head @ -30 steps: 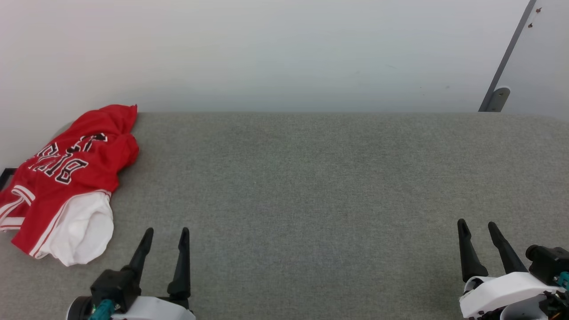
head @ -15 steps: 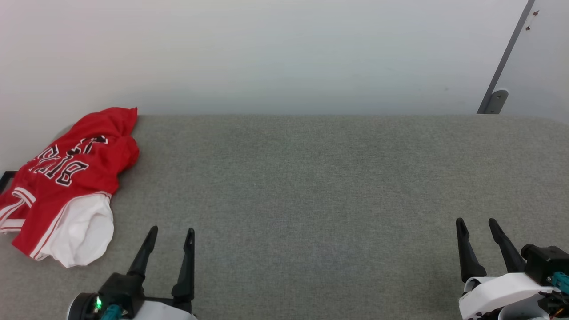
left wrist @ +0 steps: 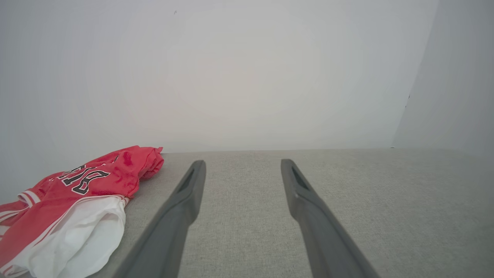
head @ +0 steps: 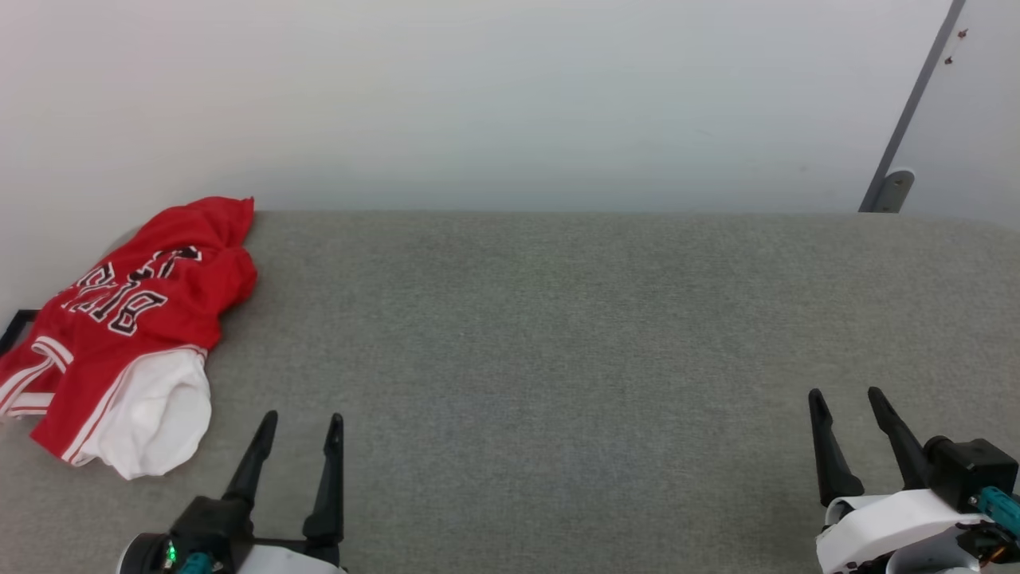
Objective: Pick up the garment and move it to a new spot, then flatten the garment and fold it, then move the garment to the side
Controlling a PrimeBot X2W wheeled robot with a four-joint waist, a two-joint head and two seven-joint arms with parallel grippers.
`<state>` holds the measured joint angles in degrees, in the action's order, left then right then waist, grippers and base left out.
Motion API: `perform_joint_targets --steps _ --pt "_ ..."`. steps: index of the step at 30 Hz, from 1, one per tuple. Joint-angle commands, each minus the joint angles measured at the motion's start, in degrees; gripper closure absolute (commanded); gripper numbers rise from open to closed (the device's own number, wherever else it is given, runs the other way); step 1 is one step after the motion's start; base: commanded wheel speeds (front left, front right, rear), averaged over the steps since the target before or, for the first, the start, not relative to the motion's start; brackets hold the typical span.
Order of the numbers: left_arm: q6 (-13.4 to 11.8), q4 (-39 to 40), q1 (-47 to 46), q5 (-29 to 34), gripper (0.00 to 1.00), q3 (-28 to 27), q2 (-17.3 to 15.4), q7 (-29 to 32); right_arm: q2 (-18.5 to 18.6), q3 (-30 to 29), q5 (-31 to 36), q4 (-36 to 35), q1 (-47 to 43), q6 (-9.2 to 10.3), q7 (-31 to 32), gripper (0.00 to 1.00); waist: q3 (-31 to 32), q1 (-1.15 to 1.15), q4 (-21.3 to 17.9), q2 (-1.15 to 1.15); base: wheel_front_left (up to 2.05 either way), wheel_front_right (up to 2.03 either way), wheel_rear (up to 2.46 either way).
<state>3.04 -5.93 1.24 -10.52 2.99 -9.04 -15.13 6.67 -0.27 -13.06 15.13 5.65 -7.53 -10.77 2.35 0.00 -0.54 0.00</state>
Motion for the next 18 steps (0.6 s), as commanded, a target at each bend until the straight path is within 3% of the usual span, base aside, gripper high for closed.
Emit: perform_joint_targets --steps 1,18 --pt "0.23 -0.25 0.40 -0.42 0.00 -0.53 0.20 -0.02 0.20 0.50 -0.24 -0.29 0.35 0.08 -0.05 0.00 0.25 0.00 0.46 0.00 0.00 0.00 0.00" --pt "-2.55 -0.82 1.09 -2.25 0.00 -5.88 -0.19 -0.02 1.24 7.71 -3.57 0.18 1.14 0.08 0.95 0.00 2.77 0.00 9.74 0.00 0.00 0.00 0.00"
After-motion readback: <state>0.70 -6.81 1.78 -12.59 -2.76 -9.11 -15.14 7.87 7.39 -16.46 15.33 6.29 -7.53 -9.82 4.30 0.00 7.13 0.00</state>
